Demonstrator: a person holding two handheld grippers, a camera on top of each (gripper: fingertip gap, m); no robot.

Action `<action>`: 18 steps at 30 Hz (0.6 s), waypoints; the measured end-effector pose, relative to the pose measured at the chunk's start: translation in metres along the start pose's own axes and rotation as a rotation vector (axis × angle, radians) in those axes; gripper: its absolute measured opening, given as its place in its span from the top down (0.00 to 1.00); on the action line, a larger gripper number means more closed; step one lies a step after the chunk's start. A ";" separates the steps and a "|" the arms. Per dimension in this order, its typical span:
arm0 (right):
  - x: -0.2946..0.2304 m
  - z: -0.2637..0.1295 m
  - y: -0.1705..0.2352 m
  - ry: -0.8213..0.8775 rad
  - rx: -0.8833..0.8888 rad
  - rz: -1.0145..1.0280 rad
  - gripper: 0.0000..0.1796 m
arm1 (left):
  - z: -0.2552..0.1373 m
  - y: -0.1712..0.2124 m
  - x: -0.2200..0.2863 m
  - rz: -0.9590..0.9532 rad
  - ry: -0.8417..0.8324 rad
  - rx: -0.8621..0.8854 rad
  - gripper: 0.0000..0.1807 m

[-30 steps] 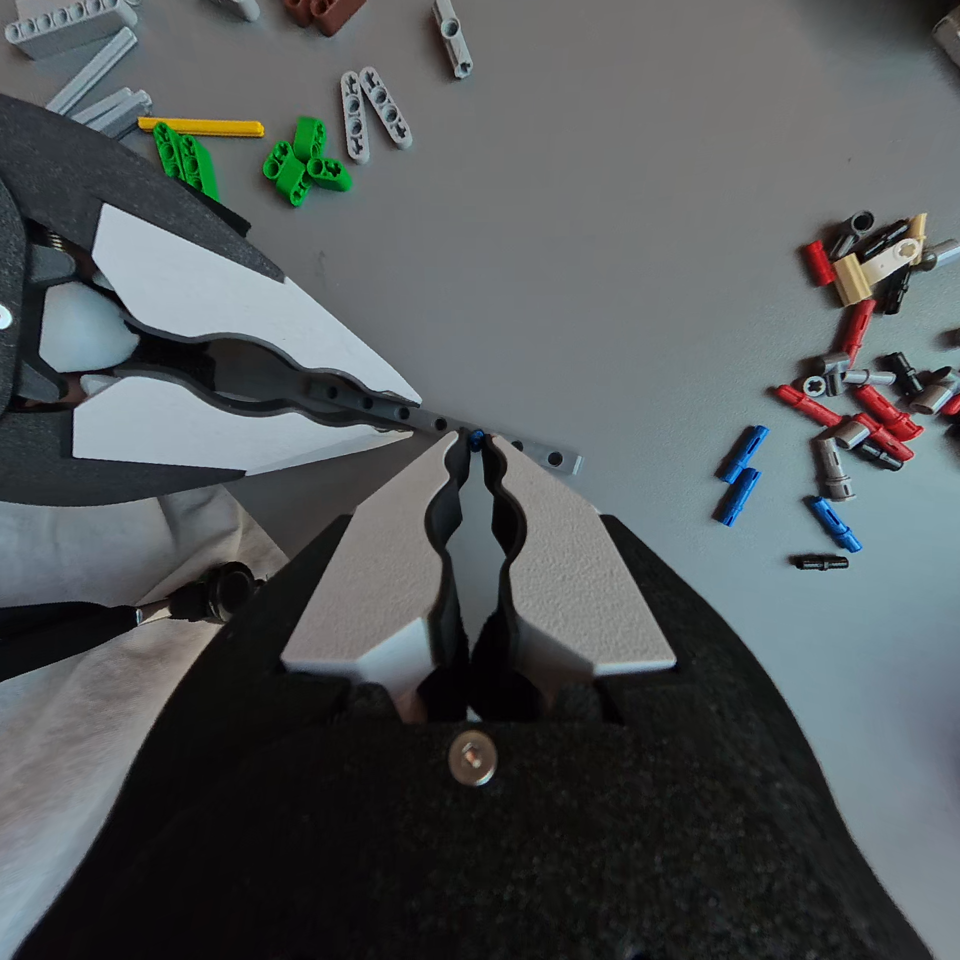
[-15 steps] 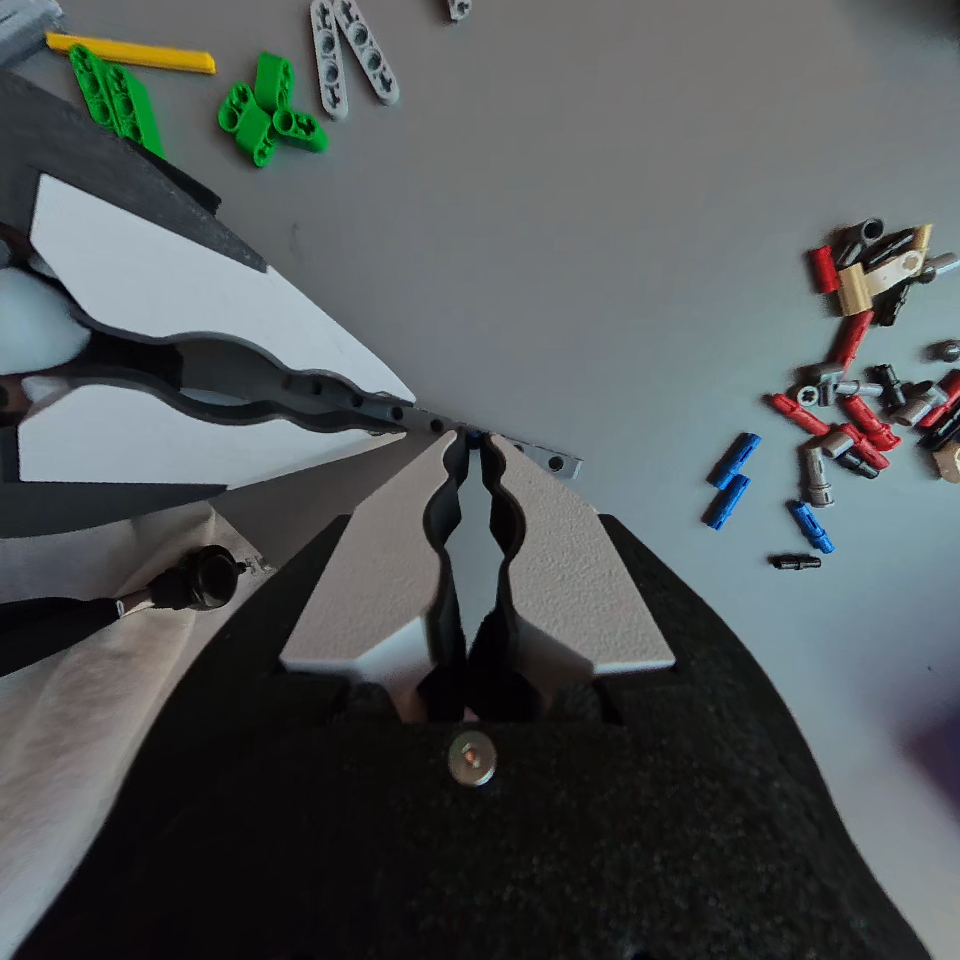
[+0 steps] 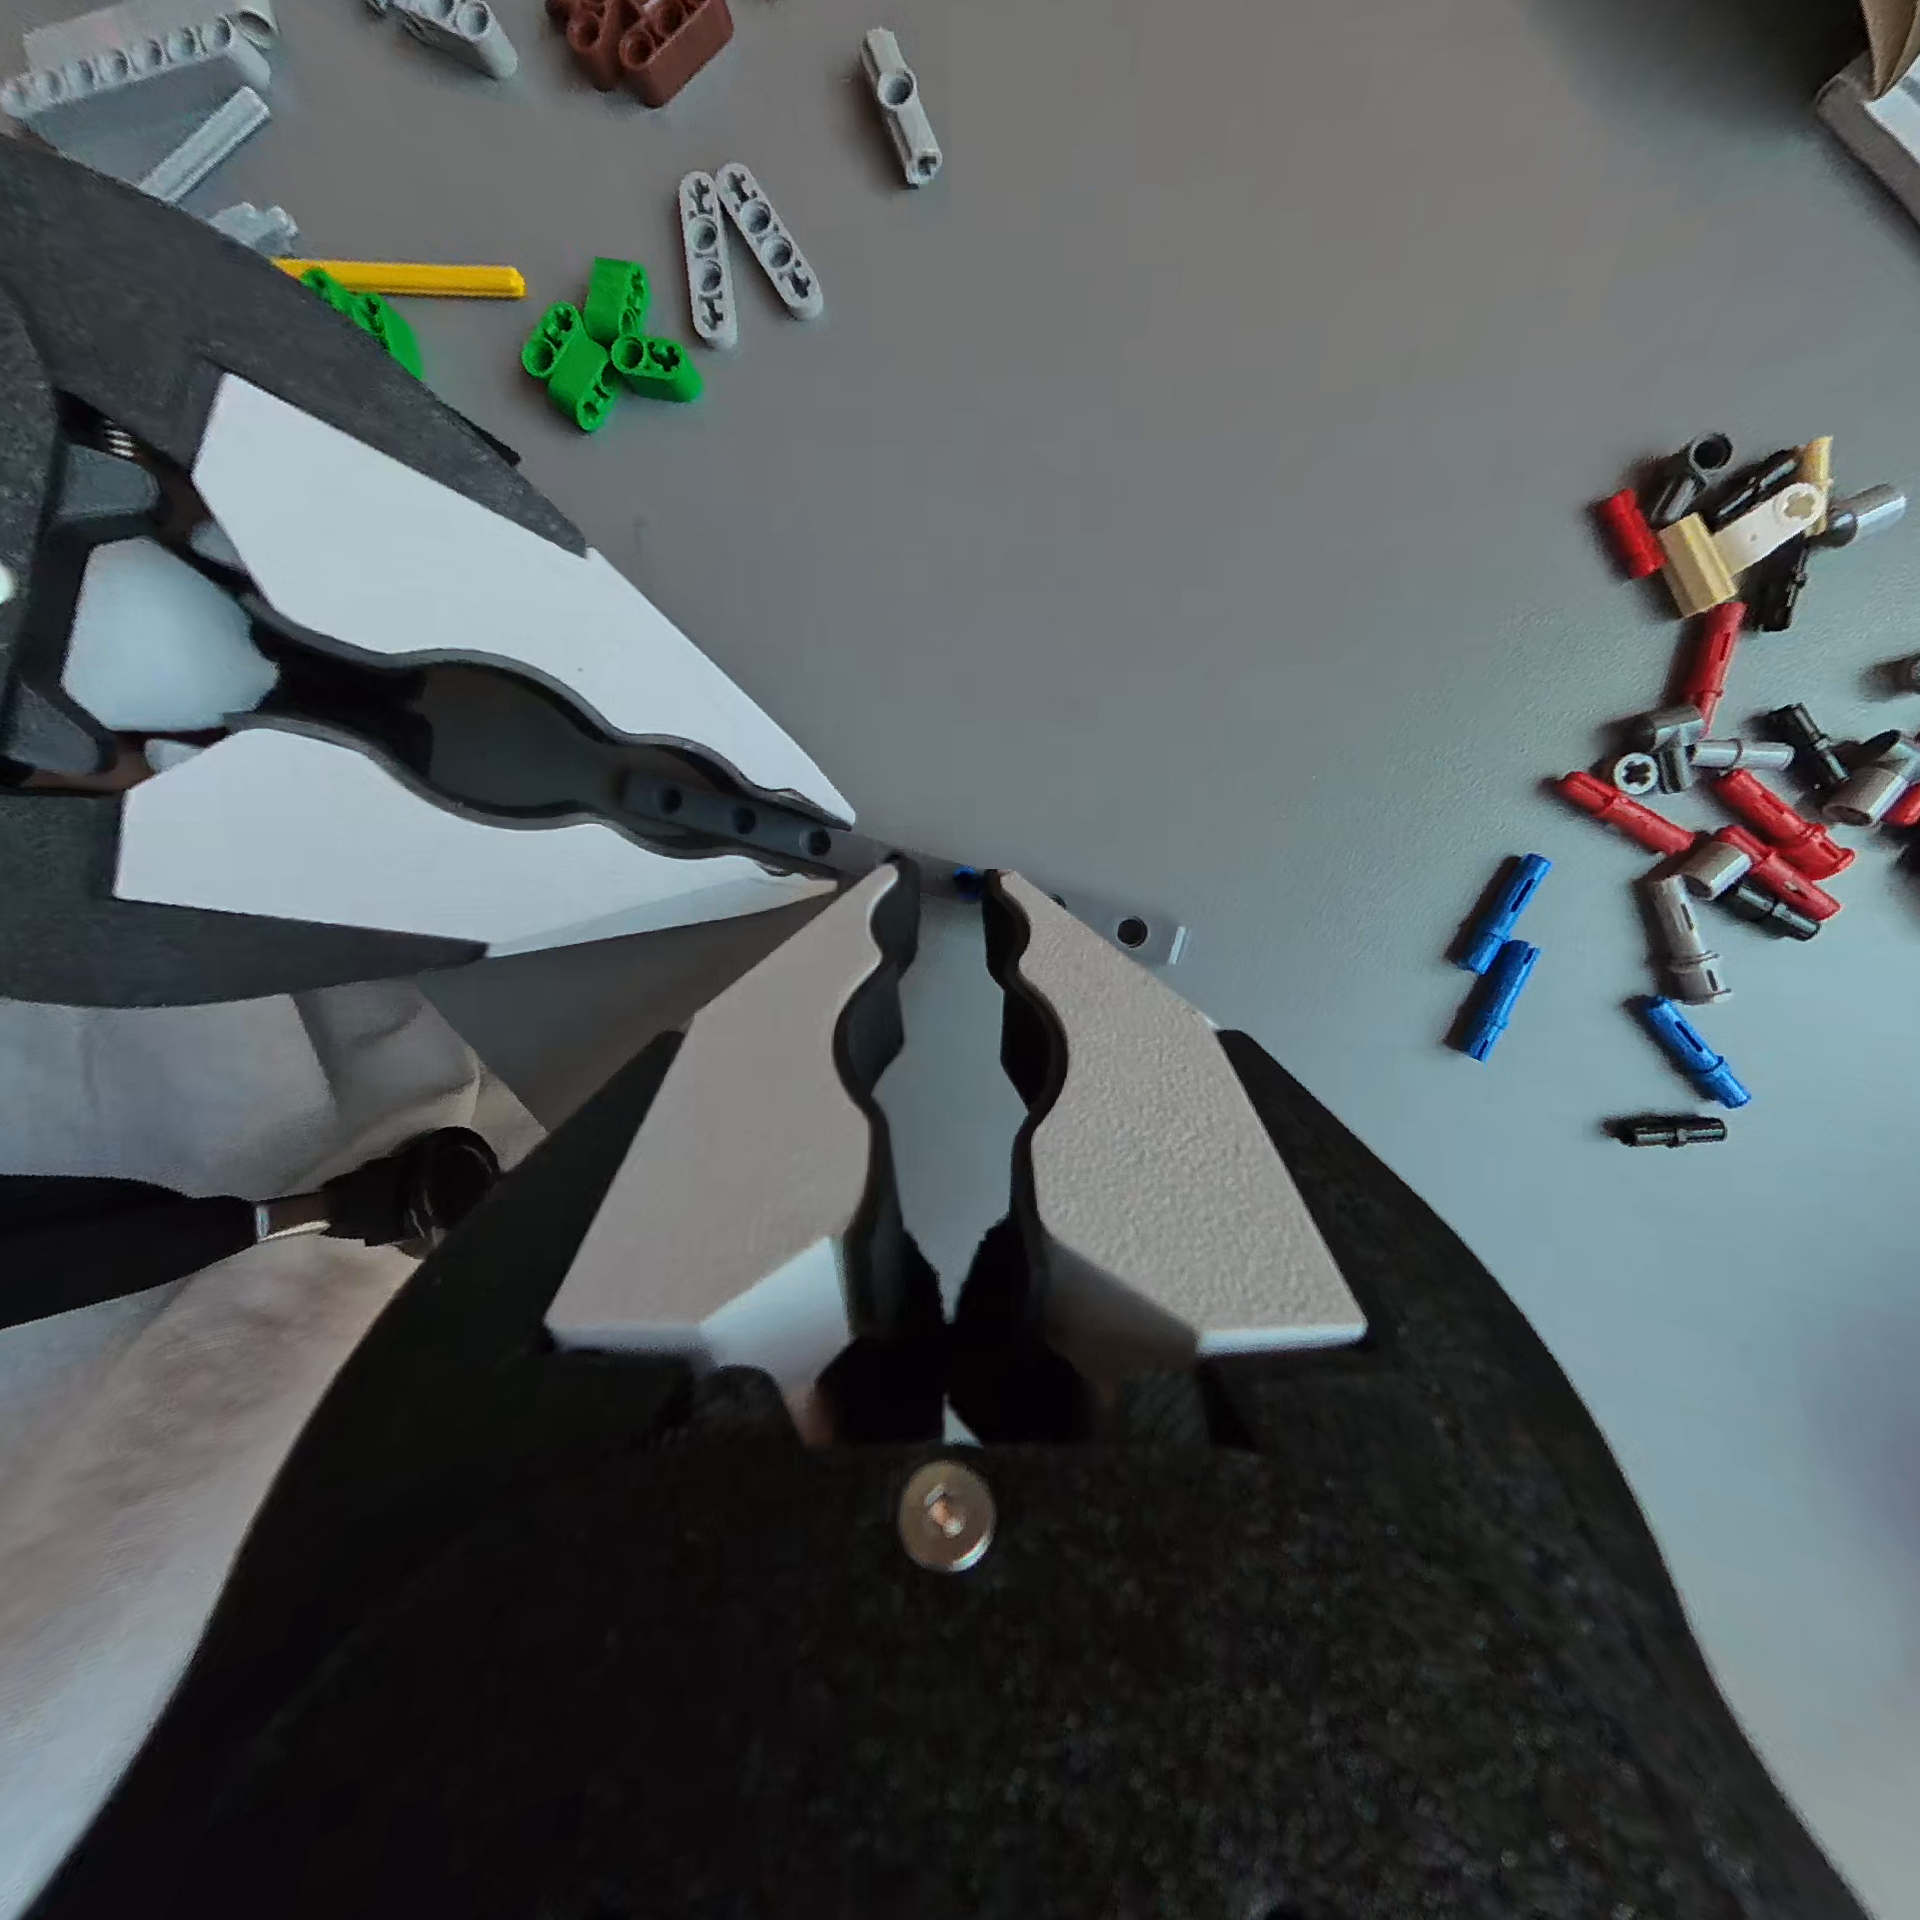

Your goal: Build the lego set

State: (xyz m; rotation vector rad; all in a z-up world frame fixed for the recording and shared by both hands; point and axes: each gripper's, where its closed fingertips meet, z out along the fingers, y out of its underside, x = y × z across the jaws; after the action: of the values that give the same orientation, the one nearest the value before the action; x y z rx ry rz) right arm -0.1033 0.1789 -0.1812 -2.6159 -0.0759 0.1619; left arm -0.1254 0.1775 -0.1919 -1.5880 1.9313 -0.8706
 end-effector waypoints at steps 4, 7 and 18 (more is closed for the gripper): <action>0.003 -0.005 0.001 0.040 0.053 -0.094 0.91 | 0.000 0.000 0.000 0.008 -0.009 -0.006 0.96; 0.002 -0.008 -0.001 0.054 0.092 -0.131 0.93 | 0.000 0.000 0.000 0.006 -0.010 -0.007 0.96; 0.003 -0.004 -0.007 0.045 0.120 -0.115 0.98 | 0.000 0.000 0.000 -0.004 -0.007 -0.010 0.96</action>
State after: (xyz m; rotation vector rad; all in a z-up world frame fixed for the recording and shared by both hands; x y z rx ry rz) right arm -0.1001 0.1827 -0.1746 -2.4865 -0.1943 0.0648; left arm -0.1252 0.1773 -0.1919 -1.5996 1.9315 -0.8575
